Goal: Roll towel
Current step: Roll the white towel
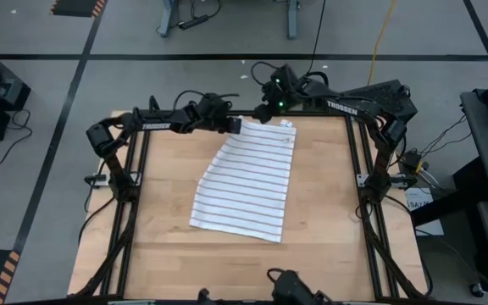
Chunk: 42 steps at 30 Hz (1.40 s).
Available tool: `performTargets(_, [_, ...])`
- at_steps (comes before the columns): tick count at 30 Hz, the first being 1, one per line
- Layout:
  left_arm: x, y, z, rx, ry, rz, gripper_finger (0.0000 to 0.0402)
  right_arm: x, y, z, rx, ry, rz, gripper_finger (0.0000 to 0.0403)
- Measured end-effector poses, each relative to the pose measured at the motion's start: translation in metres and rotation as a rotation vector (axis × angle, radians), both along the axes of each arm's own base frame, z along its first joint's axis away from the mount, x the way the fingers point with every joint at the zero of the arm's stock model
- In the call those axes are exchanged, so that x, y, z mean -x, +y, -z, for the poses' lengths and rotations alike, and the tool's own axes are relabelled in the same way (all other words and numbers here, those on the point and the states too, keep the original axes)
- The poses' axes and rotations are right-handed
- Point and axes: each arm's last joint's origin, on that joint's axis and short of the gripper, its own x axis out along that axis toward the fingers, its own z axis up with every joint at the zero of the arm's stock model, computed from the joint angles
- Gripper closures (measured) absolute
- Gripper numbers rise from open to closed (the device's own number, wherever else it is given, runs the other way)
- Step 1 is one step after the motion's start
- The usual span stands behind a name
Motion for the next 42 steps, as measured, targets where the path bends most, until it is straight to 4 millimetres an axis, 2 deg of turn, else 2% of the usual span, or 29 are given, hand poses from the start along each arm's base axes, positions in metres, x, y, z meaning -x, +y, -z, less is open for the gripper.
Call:
performTargets(4, [-0.007, -0.008, -0.001, -0.039, 0.005, -0.012, 0.0399, 0.006, -0.013, 0.010, -0.196, -0.025, 0.116, 0.0202])
performTargets(7, [-0.013, -0.013, -0.004, -0.076, -0.022, -0.018, 0.0399, 0.006, -0.013, 0.011, -0.231, -0.032, 0.107, 0.0202])
performTargets(11, [-0.017, -0.014, -0.008, -0.084, -0.072, -0.058, 0.0399, 0.005, -0.013, 0.022, -0.359, 0.006, 0.196, 0.0202])
performTargets(16, [-0.018, -0.013, -0.010, -0.060, -0.101, -0.103, 0.0398, 0.002, -0.012, 0.018, -0.388, -0.026, 0.231, 0.0202])
performTargets(20, [-0.021, -0.011, -0.002, -0.061, -0.100, -0.104, 0.0398, 0.001, -0.012, 0.018, -0.413, -0.036, 0.231, 0.0202])
performTargets(22, [-0.025, -0.009, 0.006, -0.050, -0.115, -0.085, 0.0397, -0.001, -0.012, 0.017, -0.349, -0.049, 0.181, 0.0202])
performTargets(27, [-0.032, -0.010, 0.020, -0.016, -0.125, -0.048, 0.0397, 0.004, -0.017, 0.016, -0.053, -0.039, -0.065, 0.0202])
performTargets(32, [-0.036, -0.015, 0.019, -0.023, -0.144, -0.014, 0.0396, 0.013, -0.023, 0.018, 0.250, 0.008, -0.320, 0.0202])
performTargets(42, [-0.044, -0.028, 0.017, -0.026, -0.167, 0.045, 0.0396, 0.008, -0.008, 0.022, 0.558, 0.048, -0.705, 0.0202])
